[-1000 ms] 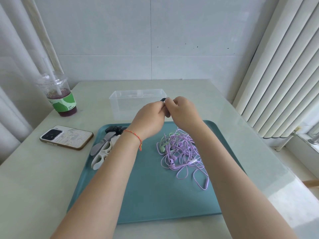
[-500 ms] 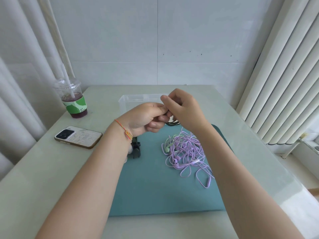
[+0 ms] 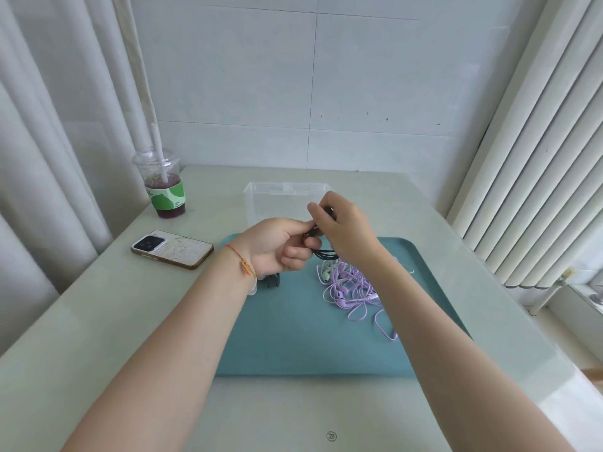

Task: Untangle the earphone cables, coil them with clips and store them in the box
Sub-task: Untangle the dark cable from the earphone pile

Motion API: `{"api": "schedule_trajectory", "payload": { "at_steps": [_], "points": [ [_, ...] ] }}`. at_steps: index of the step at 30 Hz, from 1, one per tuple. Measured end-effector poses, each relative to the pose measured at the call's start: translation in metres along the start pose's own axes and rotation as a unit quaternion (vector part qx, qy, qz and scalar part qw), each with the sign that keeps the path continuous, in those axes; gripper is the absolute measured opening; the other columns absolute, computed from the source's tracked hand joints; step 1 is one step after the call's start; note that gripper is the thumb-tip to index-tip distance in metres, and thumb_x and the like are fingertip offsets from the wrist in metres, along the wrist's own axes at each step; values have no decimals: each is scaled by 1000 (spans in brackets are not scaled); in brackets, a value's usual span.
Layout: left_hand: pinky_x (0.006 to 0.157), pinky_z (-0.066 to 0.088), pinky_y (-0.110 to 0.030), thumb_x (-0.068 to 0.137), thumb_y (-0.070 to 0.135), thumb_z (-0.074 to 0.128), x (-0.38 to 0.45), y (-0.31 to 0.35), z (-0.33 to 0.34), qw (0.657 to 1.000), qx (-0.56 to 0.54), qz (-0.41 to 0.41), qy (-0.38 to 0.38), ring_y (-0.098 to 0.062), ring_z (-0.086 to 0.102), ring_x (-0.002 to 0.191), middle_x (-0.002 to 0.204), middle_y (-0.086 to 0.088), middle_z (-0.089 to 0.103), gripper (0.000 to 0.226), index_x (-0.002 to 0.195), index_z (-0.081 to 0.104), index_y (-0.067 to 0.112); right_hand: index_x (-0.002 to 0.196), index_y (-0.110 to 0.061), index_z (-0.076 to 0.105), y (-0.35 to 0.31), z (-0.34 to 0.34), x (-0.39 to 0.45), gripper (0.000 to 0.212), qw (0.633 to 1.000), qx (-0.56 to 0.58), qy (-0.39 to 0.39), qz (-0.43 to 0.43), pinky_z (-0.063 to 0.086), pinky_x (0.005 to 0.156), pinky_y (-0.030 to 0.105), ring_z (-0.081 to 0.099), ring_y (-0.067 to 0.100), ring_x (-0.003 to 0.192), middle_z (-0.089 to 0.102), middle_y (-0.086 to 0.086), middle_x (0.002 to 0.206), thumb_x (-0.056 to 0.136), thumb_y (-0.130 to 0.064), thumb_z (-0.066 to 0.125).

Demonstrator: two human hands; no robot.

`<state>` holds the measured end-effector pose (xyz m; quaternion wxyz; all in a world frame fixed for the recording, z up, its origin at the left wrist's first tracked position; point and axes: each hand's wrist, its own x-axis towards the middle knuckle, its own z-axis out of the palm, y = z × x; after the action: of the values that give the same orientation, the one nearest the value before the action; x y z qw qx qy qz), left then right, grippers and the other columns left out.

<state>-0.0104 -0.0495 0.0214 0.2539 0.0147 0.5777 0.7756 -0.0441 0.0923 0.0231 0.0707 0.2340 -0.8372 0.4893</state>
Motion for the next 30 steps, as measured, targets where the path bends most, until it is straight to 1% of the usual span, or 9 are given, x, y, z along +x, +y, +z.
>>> {"api": "schedule_trajectory", "payload": {
  "at_steps": [6, 8, 9, 11, 12, 15, 21, 26, 30],
  "points": [
    [38, 24, -17, 99, 14, 44, -6, 3, -2, 976, 97, 83, 178, -8, 35, 37, 80, -6, 59, 19, 88, 59, 13, 76, -11, 41, 3, 13, 3, 28, 999, -26, 26, 9, 28, 47, 19, 31, 13, 53, 38, -4, 58, 98, -26, 49],
    [45, 33, -20, 95, 15, 49, -3, 2, -19, 910, 245, 120, 313, -9, 45, 39, 85, -2, 63, 15, 93, 64, 16, 77, -10, 42, 5, 14, 5, 28, 999, -25, 36, 23, 28, 50, 23, 32, 14, 54, 39, -3, 59, 98, -27, 48],
    [51, 39, -23, 92, 17, 51, -3, 0, -30, 846, 365, 124, 369, -10, 52, 47, 84, 0, 64, 16, 92, 66, 17, 78, -8, 43, 6, 15, 7, 28, 999, -20, 38, 32, 29, 51, 26, 32, 15, 55, 40, -2, 61, 98, -27, 48],
    [62, 45, -27, 87, 19, 53, -2, -5, -45, 725, 566, 70, 386, -19, 59, 66, 80, -2, 68, 17, 83, 69, 15, 80, -6, 44, 10, 17, 8, 27, 998, -19, 36, 51, 29, 53, 29, 33, 17, 56, 40, 0, 63, 97, -27, 47],
    [60, 44, -27, 85, 21, 55, 0, -8, -48, 694, 620, 28, 364, -24, 58, 69, 75, -4, 68, 18, 77, 68, 12, 80, -6, 45, 12, 18, 9, 27, 997, -23, 33, 59, 30, 53, 29, 33, 17, 56, 41, 0, 63, 97, -27, 47],
    [59, 40, -26, 84, 31, 59, 10, -16, -46, 645, 700, -55, 303, -25, 59, 72, 65, -2, 61, 25, 67, 58, 13, 79, -7, 45, 16, 23, 10, 26, 996, -35, 22, 78, 31, 52, 28, 36, 17, 55, 44, 0, 63, 97, -27, 47],
    [71, 41, -26, 88, 25, 58, 33, -25, -39, 534, 772, -96, 331, -23, 62, 99, 105, -1, 65, 15, 100, 64, 18, 77, -10, 44, 21, 27, 11, 27, 994, -34, 14, 101, 34, 57, 28, 37, 19, 57, 43, 0, 63, 96, -28, 47],
    [71, 44, -26, 82, 18, 60, 36, -24, -37, 561, 753, -100, 329, -24, 61, 91, 93, -2, 62, 14, 95, 64, 17, 79, -6, 44, 22, 23, 10, 27, 995, -23, 17, 98, 31, 56, 28, 35, 21, 59, 41, 4, 65, 95, -27, 47],
    [51, 36, -24, 75, 27, 64, 22, -16, -44, 689, 619, -14, 377, -21, 54, 61, 62, -1, 58, 20, 62, 59, 13, 77, -8, 42, 23, 18, 9, 28, 995, -13, 28, 96, 32, 57, 30, 36, 21, 59, 39, 6, 64, 95, -29, 47]
  ]
}}
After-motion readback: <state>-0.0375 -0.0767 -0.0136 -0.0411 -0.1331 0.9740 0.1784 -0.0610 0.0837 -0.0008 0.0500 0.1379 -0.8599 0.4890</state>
